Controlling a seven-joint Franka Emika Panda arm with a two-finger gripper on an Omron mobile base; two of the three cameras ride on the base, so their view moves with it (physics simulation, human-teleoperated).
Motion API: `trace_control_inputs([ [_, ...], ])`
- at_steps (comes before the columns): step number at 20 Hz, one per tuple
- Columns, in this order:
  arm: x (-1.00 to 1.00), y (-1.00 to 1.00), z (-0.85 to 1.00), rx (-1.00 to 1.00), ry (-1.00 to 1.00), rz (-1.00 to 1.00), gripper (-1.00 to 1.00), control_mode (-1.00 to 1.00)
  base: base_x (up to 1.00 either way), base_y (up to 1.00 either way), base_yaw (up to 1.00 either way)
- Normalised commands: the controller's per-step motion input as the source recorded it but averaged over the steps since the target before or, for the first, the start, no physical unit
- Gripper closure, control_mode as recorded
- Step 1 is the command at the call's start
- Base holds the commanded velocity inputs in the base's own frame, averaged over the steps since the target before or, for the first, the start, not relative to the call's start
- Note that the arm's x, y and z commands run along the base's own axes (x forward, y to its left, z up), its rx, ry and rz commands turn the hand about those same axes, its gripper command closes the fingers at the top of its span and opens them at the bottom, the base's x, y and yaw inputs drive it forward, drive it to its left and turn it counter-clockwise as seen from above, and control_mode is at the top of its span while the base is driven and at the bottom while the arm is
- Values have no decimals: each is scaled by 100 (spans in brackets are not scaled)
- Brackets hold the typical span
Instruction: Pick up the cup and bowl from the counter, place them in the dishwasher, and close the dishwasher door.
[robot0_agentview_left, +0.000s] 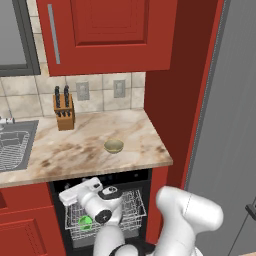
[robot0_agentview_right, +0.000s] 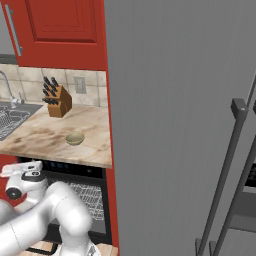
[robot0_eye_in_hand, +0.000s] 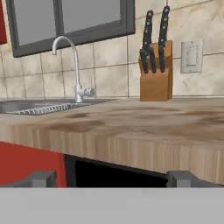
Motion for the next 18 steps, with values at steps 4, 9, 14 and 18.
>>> trace_control_inputs([
  [4, 0, 0, 62, 48, 0, 0, -100, -100, 0, 0, 0],
  [9, 0, 0, 44, 55, 0, 0, -100, -100, 0, 0, 0],
  [14, 0, 0, 6, 69, 0, -1, -100, -100, 0, 0, 0],
  [18, 0, 0, 0, 80, 1, -5, -100, -100, 0, 0, 0],
])
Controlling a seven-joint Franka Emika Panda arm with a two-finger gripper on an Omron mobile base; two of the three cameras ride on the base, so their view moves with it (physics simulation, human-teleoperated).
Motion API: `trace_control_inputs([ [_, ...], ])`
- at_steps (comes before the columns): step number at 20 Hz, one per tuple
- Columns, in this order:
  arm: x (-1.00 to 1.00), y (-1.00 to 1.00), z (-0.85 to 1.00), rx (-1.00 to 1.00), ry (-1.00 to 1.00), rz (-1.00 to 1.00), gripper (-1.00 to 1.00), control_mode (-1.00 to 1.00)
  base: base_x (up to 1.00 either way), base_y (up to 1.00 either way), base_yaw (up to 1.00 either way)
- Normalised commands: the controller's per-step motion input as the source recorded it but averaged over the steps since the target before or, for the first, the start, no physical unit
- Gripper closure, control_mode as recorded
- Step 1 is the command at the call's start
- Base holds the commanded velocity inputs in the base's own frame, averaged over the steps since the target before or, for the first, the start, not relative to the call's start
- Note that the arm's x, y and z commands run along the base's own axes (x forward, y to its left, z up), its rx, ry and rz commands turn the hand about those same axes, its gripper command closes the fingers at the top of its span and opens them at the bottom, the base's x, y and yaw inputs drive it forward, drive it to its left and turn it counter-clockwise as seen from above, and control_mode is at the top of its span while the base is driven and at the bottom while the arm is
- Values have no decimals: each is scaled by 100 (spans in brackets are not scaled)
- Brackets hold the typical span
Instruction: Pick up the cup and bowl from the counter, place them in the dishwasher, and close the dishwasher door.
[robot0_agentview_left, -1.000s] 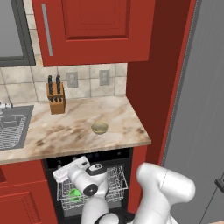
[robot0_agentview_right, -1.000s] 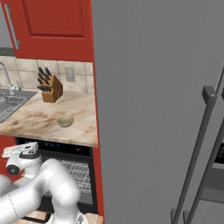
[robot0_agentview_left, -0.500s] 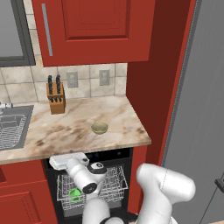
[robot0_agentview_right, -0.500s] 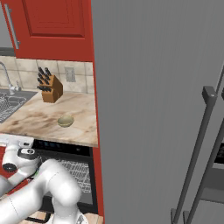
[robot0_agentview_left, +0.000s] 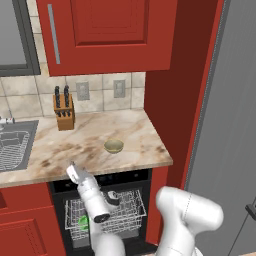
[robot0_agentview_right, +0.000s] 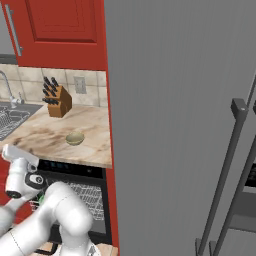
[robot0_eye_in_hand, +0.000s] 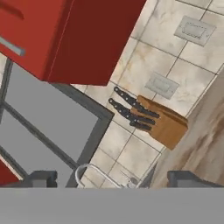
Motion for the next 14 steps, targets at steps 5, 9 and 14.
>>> trace_control_inputs([
  [5, 6, -8, 30, 75, 3, -5, -100, -100, 0, 0, 0],
  [9, 29, 0, 43, 69, 16, -6, -100, -100, 0, 0, 0],
  [14, 46, 0, 5, 60, 33, -6, -100, -100, 0, 0, 0],
])
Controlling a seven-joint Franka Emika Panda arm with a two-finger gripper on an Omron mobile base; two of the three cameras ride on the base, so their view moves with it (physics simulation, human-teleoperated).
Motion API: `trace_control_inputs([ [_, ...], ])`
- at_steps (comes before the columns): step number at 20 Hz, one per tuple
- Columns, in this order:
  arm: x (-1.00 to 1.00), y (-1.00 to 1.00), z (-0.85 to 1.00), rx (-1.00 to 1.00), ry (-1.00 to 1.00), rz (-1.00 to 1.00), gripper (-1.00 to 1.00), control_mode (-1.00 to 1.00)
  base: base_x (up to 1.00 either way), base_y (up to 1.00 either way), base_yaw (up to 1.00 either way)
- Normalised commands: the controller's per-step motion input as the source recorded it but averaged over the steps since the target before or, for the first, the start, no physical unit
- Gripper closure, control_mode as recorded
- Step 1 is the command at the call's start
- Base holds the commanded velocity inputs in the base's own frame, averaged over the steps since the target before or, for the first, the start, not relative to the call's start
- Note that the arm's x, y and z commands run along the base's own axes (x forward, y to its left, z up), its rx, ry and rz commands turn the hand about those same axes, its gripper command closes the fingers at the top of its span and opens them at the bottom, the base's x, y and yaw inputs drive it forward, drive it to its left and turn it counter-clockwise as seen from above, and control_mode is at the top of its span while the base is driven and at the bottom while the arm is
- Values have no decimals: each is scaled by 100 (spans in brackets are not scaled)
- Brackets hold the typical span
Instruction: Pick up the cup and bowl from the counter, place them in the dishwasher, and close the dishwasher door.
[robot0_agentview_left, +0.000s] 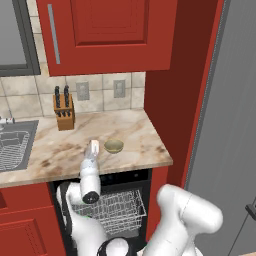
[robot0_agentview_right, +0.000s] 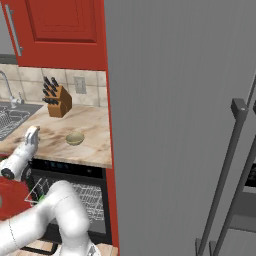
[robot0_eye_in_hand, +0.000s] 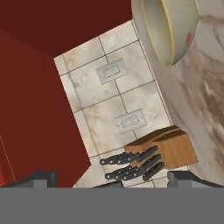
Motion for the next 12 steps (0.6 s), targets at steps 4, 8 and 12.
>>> trace_control_inputs([
  [4, 54, 0, -22, 47, 42, -2, -100, -100, 0, 0, 0],
  [8, 73, 0, -49, 27, 44, -3, -100, -100, 0, 0, 0],
  [12, 84, 7, -59, 3, 42, -3, -100, -100, 0, 0, 0],
])
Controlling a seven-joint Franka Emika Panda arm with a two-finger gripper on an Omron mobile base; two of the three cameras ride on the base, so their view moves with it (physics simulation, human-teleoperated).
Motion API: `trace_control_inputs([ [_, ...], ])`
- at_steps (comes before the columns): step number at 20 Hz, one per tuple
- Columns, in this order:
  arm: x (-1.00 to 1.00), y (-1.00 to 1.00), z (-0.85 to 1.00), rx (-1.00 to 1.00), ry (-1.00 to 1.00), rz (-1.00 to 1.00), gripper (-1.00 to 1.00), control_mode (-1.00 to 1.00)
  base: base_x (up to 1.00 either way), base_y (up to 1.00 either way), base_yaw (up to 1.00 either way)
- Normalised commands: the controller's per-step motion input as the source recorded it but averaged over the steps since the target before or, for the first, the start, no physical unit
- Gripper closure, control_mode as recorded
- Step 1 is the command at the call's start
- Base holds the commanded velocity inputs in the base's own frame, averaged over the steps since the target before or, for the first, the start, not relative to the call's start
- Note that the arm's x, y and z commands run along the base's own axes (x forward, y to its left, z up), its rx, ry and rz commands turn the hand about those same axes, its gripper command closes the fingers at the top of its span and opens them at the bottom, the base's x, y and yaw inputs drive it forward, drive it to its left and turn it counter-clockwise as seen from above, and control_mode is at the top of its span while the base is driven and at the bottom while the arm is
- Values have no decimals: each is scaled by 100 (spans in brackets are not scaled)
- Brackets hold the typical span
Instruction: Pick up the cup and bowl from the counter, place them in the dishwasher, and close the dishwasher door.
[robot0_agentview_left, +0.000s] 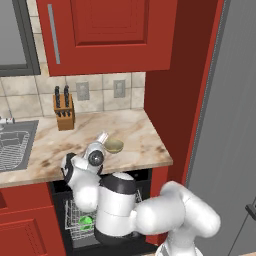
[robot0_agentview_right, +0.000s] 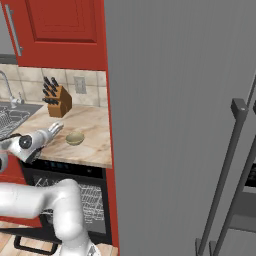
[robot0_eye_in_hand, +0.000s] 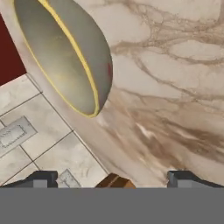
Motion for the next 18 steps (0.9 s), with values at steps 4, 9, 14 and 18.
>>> trace_control_inputs([
  [4, 85, 34, -68, -7, 42, -5, -100, -100, 0, 0, 0],
  [9, 75, 51, -39, -19, 35, -6, -100, -100, 0, 0, 0],
  [14, 56, 40, -20, -14, 24, -5, -100, -100, 0, 0, 0],
  [18, 36, 30, -45, -8, 21, -3, -100, -100, 0, 0, 0],
])
